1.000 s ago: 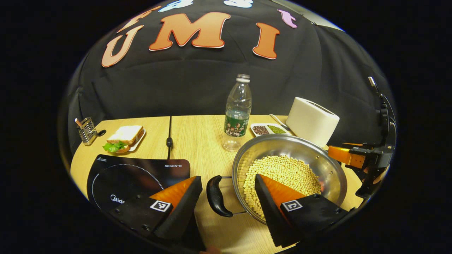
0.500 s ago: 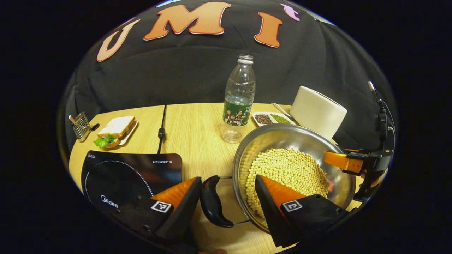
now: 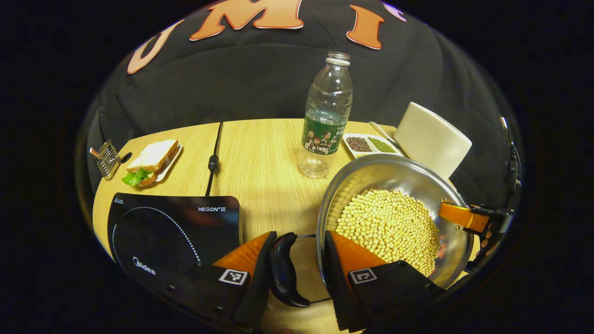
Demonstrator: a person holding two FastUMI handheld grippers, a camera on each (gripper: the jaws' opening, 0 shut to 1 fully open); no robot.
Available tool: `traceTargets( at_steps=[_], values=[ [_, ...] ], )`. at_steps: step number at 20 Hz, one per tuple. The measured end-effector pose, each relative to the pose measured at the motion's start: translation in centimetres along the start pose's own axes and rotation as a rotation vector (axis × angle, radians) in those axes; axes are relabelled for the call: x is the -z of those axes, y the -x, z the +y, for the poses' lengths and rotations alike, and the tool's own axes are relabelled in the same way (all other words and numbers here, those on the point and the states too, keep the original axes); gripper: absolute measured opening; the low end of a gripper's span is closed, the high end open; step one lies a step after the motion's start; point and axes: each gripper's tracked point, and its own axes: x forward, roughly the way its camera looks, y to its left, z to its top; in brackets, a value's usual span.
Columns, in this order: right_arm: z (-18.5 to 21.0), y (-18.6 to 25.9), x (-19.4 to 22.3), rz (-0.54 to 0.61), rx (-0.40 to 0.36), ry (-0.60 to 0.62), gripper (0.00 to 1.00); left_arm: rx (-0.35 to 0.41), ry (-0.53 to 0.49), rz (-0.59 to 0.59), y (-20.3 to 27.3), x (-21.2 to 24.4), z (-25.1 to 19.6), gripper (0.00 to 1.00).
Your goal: First push the handle of the pot to place it horizontally, then grasp the pot with both hands and set it on the induction cooktop.
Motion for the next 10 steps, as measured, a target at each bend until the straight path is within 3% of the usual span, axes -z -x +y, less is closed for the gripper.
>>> traceTargets(
  at_steps=[3,5,6,10],
  values=[
    [0.3,0.6,0.7,0.03,0.007,-0.02,0.57,0.016,0.013,0.033,0.8,0.4,-0.5,0.58],
    [0.5,1.1,0.6,0.037,0.013,-0.041,0.51,0.025,0.009,0.021,2.3,0.0,-0.6,0.6],
    [0.4,1.6,0.6,0.037,0.013,-0.06,0.56,0.03,0.003,0.015,2.6,-0.4,-0.5,0.6],
    [1.6,5.0,-0.8,0.0,0.011,-0.061,0.56,0.048,0.005,-0.021,6.3,-2.3,0.2,0.63]
  ],
)
